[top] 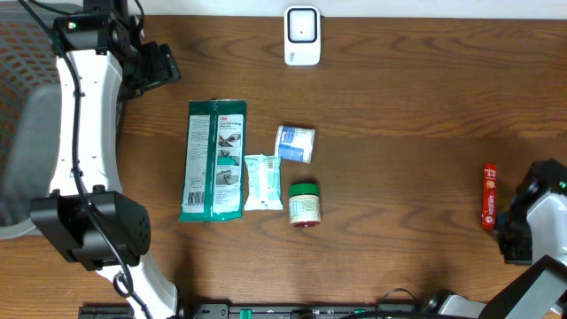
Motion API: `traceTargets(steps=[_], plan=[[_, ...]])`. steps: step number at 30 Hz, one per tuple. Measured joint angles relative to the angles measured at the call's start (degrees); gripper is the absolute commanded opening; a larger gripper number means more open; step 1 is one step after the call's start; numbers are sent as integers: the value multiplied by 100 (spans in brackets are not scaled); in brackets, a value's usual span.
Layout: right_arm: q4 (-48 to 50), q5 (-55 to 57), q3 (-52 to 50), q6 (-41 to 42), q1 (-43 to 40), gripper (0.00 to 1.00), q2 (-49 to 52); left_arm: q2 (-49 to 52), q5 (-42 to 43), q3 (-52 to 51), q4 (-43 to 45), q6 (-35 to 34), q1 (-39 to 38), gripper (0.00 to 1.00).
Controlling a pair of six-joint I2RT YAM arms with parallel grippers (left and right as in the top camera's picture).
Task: Scan the item barcode
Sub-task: 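Lower the red stick beside the orange pack and open the right gripper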
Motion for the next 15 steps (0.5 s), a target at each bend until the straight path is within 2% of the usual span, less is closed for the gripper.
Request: traceTargets(steps=[6, 12, 15], plan=[[914, 170, -590, 166, -699, 1, 0, 0, 0, 0, 0, 0, 0, 85], [2374, -262, -778, -881, -1281, 1, 15, 0, 0, 0, 0, -2, 0, 85], [2785, -704, -855, -1307, -1392, 1, 44, 0, 0, 0, 0, 0, 0, 85]])
